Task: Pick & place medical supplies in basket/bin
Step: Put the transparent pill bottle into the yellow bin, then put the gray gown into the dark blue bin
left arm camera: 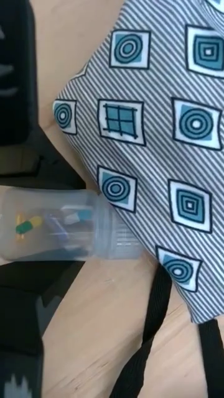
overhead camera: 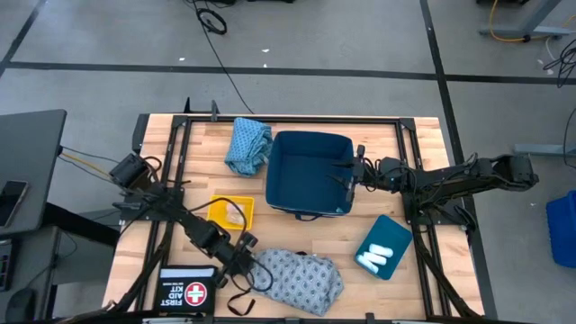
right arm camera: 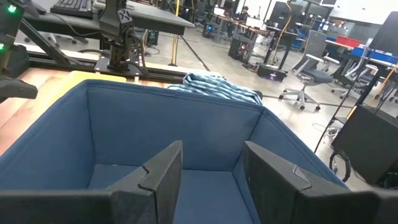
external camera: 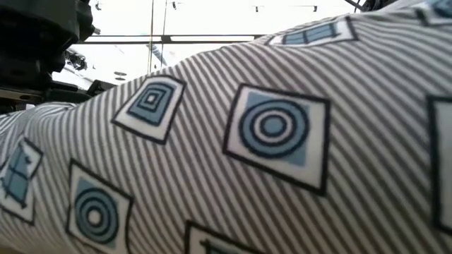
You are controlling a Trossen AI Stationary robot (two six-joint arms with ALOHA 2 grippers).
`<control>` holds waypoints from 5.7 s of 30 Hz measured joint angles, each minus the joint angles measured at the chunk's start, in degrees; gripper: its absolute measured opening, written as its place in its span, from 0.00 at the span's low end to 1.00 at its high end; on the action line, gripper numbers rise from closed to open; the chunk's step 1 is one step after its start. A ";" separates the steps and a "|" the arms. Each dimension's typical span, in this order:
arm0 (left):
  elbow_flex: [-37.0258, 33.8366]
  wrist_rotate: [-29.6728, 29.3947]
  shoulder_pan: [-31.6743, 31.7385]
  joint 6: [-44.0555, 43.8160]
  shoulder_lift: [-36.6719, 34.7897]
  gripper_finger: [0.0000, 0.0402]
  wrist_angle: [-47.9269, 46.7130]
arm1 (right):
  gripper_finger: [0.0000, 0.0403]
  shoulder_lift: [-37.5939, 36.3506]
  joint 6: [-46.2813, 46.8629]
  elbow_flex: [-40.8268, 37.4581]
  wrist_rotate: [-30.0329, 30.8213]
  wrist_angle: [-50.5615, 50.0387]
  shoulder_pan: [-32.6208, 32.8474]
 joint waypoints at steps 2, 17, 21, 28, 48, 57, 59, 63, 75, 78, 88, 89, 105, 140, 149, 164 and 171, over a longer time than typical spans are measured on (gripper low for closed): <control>-0.01 -0.96 -0.35 -0.40 -0.08 0.32 -0.43 | 0.44 0.00 0.00 0.00 0.00 0.00 0.00; -0.23 -11.22 -2.35 -11.60 -6.83 0.32 -13.27 | 0.44 0.00 0.19 0.00 -0.02 -0.63 -0.02; -0.23 -13.37 -2.65 -12.37 -9.41 0.32 -13.28 | 0.44 0.00 0.14 0.00 -0.02 -0.71 0.00; -0.21 -19.26 -2.43 -15.69 -14.19 0.32 -12.16 | 0.44 0.00 0.17 0.00 -0.07 -0.74 -0.02; -0.16 -24.57 4.18 -36.62 -19.70 0.32 -39.05 | 0.44 0.00 0.12 0.00 -0.31 -0.85 -0.01; -0.16 -21.92 7.04 -34.64 -19.70 0.34 -40.24 | 0.44 0.02 -0.20 0.00 -0.42 -0.90 -0.01; -0.16 -21.93 7.46 -34.62 -19.70 0.40 -39.83 | 0.44 0.02 -0.22 0.00 -0.46 -1.04 -0.01; -0.17 -22.43 8.11 -34.57 -19.68 0.55 -37.73 | 0.44 0.02 -0.23 0.00 -0.52 -1.09 0.00; -6.08 -32.33 6.49 -19.61 -19.83 0.61 -6.79 | 0.44 0.02 -0.29 0.00 -0.55 -1.23 -0.02; -7.98 -35.96 5.08 -12.07 -19.83 0.61 7.92 | 0.44 0.02 -0.33 0.00 -0.57 -1.22 0.00; -24.02 -27.26 6.34 8.73 -21.22 0.61 64.07 | 0.44 0.02 0.01 0.00 -3.58 -0.56 -0.01; -26.71 -26.46 6.81 8.97 -21.85 0.61 67.65 | 0.44 0.02 0.02 0.00 -4.34 -0.27 0.00; -46.43 -26.91 9.94 8.84 -31.48 0.57 87.05 | 0.44 2.18 -4.97 15.78 4.12 -19.99 22.35; -46.46 -26.49 9.91 7.52 -31.46 0.56 79.34 | 0.59 49.10 23.96 68.71 19.53 -81.59 56.15; -46.46 -26.44 9.91 7.39 -31.46 0.56 79.34 | 0.59 56.10 19.90 70.95 24.73 -84.96 58.19; -46.46 -26.40 9.85 7.37 -31.46 0.56 79.34 | 0.59 56.47 7.25 69.41 33.63 -77.20 57.27; -46.46 -26.42 9.85 7.39 -31.46 0.56 79.33 | 0.59 56.46 0.81 67.06 30.63 -71.54 55.82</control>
